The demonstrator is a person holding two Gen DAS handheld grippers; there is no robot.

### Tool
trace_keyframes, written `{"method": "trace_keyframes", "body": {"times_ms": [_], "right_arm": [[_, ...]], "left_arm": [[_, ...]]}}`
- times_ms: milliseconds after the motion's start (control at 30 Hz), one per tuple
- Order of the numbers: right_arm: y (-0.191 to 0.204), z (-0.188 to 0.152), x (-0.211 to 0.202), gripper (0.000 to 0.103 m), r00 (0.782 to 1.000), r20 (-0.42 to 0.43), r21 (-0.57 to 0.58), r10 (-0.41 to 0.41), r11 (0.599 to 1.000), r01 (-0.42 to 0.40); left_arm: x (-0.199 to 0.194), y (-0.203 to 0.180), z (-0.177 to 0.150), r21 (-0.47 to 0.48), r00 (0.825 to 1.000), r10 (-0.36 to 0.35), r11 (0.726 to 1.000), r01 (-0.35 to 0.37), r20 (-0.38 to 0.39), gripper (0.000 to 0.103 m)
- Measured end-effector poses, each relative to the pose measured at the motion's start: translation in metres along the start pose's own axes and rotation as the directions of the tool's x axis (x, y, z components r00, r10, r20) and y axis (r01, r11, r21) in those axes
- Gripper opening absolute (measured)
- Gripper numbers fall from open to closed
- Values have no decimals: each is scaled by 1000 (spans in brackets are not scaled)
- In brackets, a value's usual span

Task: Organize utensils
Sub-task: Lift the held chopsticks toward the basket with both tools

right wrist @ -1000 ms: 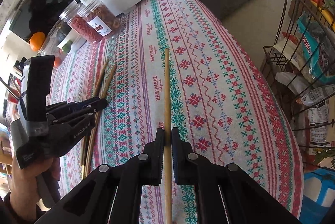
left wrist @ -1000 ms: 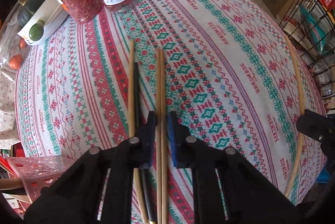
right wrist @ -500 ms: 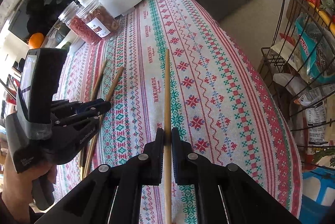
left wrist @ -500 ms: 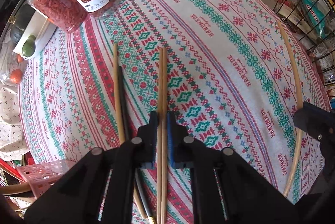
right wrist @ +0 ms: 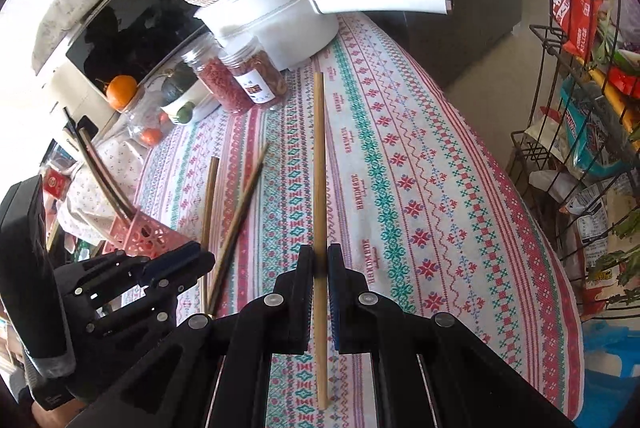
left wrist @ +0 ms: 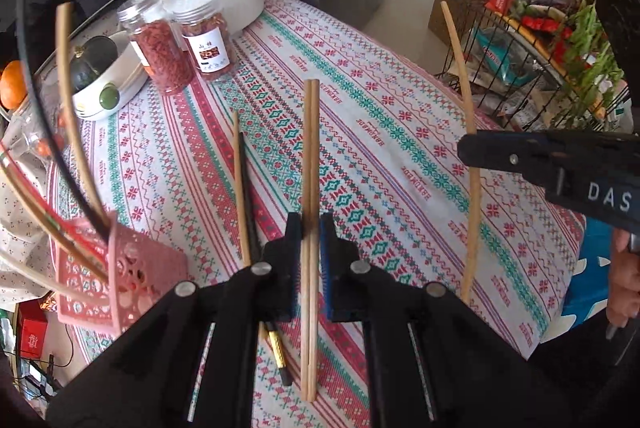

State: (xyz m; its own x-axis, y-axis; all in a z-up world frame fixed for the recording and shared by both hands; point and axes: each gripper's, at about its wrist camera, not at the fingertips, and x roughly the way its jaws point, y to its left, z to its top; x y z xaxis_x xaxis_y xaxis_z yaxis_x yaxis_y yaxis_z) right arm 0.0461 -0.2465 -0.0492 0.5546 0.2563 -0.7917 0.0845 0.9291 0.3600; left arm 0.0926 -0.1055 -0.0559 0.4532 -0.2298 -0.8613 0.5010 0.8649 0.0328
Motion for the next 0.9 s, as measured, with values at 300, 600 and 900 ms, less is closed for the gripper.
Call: {"method": "trace_keyframes", "body": {"times_ms": [300, 600, 900], "right_arm": [[37, -14, -35, 7, 993, 113, -87, 40, 996, -30], [65, -18, -56, 7, 974, 210, -164, 88, 985, -53], [95, -17, -81, 7, 936, 299, -241, 184, 964, -112]], "left_arm": [[-61, 23, -47, -34, 985, -42, 998, 48, 166, 10], [-99, 45, -64, -78, 954, -67, 993, 93, 291, 10], [-149, 64, -72, -117, 903, -66, 985, 127, 425, 10]]}}
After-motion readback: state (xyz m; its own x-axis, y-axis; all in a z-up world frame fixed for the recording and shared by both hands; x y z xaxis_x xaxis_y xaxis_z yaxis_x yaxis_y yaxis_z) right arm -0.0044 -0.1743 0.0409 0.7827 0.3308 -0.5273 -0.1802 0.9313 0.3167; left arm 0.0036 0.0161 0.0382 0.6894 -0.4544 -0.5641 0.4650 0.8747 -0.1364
